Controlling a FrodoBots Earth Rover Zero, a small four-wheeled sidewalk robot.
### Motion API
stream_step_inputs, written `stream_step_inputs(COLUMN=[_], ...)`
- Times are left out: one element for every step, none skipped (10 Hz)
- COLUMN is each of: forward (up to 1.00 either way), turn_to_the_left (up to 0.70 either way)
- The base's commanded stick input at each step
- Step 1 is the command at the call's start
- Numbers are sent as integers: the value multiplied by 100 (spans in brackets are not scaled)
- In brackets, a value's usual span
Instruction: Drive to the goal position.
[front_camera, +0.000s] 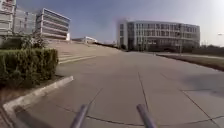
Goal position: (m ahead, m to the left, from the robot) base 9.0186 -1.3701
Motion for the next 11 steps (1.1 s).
stream_step_inputs(forward=[70,70,70,70,70,70,70,70,70,70,70], turn_to_the_left=[0,0,0,0,0,0,0,0,0,-3,-27])
